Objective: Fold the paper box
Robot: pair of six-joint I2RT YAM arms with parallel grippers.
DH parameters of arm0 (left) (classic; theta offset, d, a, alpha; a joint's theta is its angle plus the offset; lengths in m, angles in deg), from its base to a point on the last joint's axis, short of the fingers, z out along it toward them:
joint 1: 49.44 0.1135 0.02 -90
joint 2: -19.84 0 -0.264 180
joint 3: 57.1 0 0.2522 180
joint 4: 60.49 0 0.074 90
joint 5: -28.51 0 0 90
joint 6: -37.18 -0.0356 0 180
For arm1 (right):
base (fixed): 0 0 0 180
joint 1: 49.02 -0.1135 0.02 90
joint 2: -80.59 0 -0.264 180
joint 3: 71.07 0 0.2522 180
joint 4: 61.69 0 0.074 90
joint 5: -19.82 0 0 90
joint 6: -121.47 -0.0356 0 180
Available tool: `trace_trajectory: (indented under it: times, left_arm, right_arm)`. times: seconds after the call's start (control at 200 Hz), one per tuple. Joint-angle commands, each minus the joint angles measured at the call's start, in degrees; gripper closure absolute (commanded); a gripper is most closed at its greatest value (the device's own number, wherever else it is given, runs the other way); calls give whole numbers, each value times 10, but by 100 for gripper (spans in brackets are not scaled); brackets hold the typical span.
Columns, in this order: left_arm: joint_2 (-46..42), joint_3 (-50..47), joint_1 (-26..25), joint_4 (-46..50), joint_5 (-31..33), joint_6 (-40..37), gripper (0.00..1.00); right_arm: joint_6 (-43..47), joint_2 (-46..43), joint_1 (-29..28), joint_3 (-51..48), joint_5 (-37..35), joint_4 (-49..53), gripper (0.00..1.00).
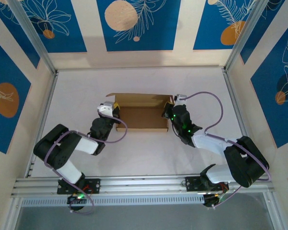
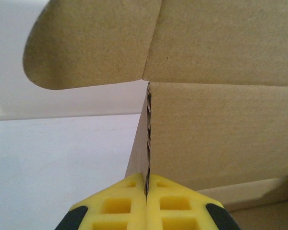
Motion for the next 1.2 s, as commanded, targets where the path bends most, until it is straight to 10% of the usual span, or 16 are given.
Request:
trace_trajectory:
  times: [0.0,0.985,1.195]
  left_arm:
    - [-29,29,-23,54,-52,35,95]
    - [49,-44,-33,-29,-44,-26,93]
    - [60,-34,-35,-29,-12,-46,98]
  right_arm:
    - [-14,14,-16,-11,45,74,100]
    - [-17,-26,-20,-69,55,64,100]
    - [6,-73,-16,-79,83,76,54]
